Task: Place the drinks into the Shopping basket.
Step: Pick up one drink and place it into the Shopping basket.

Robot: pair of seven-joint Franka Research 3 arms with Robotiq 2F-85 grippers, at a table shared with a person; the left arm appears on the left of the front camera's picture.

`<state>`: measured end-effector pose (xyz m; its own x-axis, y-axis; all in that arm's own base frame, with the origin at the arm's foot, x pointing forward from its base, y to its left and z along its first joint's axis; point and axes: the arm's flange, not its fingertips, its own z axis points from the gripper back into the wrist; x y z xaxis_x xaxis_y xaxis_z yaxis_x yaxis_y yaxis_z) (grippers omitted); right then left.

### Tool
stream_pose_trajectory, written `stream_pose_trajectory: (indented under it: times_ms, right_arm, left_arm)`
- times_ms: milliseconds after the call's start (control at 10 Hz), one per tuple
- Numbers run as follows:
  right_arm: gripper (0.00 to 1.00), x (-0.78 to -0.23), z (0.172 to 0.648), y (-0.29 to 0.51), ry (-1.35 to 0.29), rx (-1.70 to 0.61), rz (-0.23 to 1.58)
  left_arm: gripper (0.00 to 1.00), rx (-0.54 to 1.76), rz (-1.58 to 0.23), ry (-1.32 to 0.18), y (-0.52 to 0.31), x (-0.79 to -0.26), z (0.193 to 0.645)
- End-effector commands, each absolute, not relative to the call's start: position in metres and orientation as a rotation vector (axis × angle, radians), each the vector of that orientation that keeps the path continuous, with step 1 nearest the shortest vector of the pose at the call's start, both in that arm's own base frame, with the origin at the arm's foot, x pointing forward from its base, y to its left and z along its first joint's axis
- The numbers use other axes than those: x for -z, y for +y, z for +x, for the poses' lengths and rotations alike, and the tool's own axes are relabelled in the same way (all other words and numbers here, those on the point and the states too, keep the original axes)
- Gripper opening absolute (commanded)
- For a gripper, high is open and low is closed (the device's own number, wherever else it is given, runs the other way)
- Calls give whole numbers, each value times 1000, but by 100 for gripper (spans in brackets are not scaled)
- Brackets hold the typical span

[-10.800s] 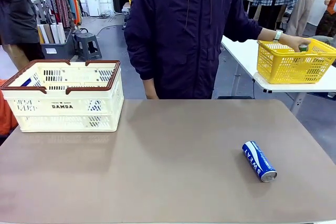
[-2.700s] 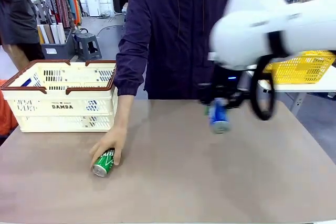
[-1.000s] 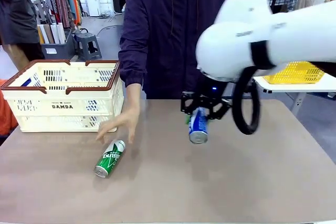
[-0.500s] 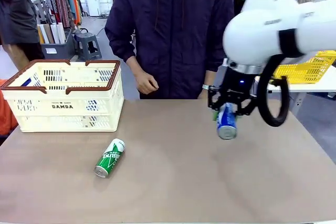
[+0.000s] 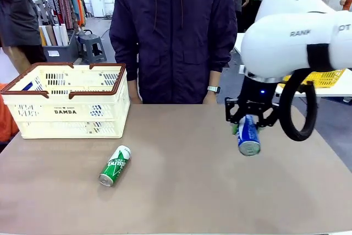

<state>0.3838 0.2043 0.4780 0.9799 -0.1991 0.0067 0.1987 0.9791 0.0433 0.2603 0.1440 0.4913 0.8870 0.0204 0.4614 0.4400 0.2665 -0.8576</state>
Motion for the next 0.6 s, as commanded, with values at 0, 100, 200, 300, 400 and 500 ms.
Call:
stream_pose_trajectory:
  times_ms: [0,100,200,300,400,500]
  right_arm:
    - [0,-471,416,262,-84,142,57]
    - [0,-463,424,288,-109,111,53]
    - [0,-455,430,314,-106,86,71]
    - [0,-442,438,337,-99,77,88]
    - [0,-424,447,360,-75,77,98]
    - [0,-405,456,380,-48,44,97]
  left_arm:
    - [100,289,-1293,-430,144,-495,259]
    - [100,289,-1293,-430,144,-495,259]
    - [100,289,-1293,-430,144,-495,259]
    - [100,289,-1293,-430,144,-495,259]
    - [100,289,-1293,-430,144,-495,259]
    - [100,289,-1293,-430,144,-495,259]
